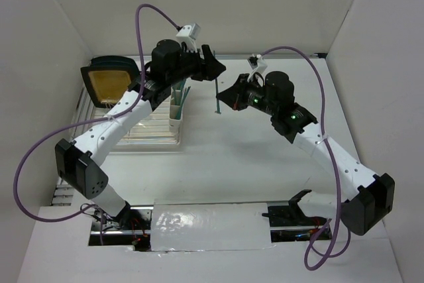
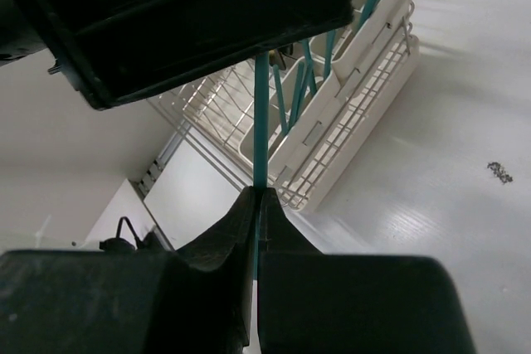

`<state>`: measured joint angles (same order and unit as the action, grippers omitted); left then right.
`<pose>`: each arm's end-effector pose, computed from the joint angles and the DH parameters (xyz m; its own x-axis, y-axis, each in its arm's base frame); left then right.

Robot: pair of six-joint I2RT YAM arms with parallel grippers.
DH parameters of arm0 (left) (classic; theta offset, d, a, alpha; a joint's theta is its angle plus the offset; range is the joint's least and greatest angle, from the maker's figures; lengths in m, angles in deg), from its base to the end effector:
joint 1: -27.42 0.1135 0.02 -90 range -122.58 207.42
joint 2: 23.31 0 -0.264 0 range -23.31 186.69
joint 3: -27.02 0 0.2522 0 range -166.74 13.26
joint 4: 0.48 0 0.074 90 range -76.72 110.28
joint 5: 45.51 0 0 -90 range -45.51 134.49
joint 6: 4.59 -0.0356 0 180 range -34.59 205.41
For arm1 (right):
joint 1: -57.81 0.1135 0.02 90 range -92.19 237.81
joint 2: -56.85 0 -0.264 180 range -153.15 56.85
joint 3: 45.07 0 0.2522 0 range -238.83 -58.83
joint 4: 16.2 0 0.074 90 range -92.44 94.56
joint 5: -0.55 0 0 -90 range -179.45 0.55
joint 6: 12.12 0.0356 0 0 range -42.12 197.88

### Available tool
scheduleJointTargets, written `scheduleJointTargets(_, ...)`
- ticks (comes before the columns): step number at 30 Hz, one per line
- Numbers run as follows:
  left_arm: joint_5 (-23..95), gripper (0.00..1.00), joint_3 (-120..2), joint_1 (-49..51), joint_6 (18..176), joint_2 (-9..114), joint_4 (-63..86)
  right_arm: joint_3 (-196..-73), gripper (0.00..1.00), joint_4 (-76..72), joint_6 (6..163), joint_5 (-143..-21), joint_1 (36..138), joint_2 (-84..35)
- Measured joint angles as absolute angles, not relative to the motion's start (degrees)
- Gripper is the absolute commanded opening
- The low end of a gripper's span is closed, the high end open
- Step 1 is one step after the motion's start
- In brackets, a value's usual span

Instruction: Sort the eating utensils into containers

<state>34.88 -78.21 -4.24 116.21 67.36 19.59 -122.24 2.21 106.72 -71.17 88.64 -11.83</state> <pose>0.3167 -0.2023 0.4304 -0.4076 -0.3418 -0.8468 0.5242 0.6718 -0.5234 0.2344 0.1529 0.3781 -0.4923 0.2396 -0.8368 -0.5873 0.6181 0.5225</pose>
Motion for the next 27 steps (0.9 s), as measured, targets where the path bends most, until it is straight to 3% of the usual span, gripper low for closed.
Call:
scheduleJointTargets(1,34.4,0.53,-78.7,-4.2,116.5,67.8,19.6,-122.5,0.00,2.2,106.7,-71.0,88.6,-11.8)
scheduleJointTargets(3,33.7,0.39,-80.1,-4.2,117.2,68.9,19.5,-122.7,0.00,2.1,106.7,-70.8,88.6,-11.8)
scheduleJointTargets(4,33.2,0.25,-80.7,-4.2,117.3,69.3,19.3,-122.8,0.01,2.2,106.7,-70.8,88.6,-11.8)
scheduleJointTargets(5,32.7,0.20,-81.1,-4.2,117.7,69.6,19.1,-123.0,0.01,2.4,106.7,-70.9,88.6,-11.8)
scheduleJointTargets(6,32.2,0.08,-81.3,-4.2,118.2,69.7,18.9,-123.3,0.13,2.8,106.5,-71.1,88.7,-11.9)
scheduleJointTargets(8,31.0,0.00,-81.7,-4.6,119.1,69.7,18.1,-124.2,0.33,4.3,106.5,-71.4,88.7,-12.1)
scheduleJointTargets(9,30.6,0.00,-81.8,-4.9,118.6,69.7,17.7,-125.2,0.56,5.4,106.7,-71.6,88.8,-12.4)
scheduleJointTargets(11,29.9,0.00,-81.8,-4.7,117.4,69.7,17.1,-128.4,0.69,7.6,106.7,-72.6,88.6,-12.9)
scheduleJointTargets(12,29.3,0.00,-81.8,-4.2,116.8,69.7,17.0,-130.7,0.78,9.1,106.7,-73.2,88.5,-13.1)
scheduleJointTargets(13,28.6,0.00,-81.8,-3.5,116.1,69.7,16.7,-132.6,0.95,9.9,106.9,-73.8,88.3,-13.3)
scheduleJointTargets(14,27.4,0.00,-81.8,-2.6,115.4,69.7,16.1,-134.7,1.00,11.1,107.3,-74.4,88.0,-13.3)
scheduleJointTargets(20,18.4,0.00,-80.5,6.2,110.5,67.8,14.4,-141.8,1.00,15.9,107.0,-81.9,84.7,-11.7)
scheduleJointTargets(27,5.9,0.00,-65.0,14.5,103.6,52.3,5.4,-133.9,1.00,17.6,108.9,-86.3,81.1,-10.0)
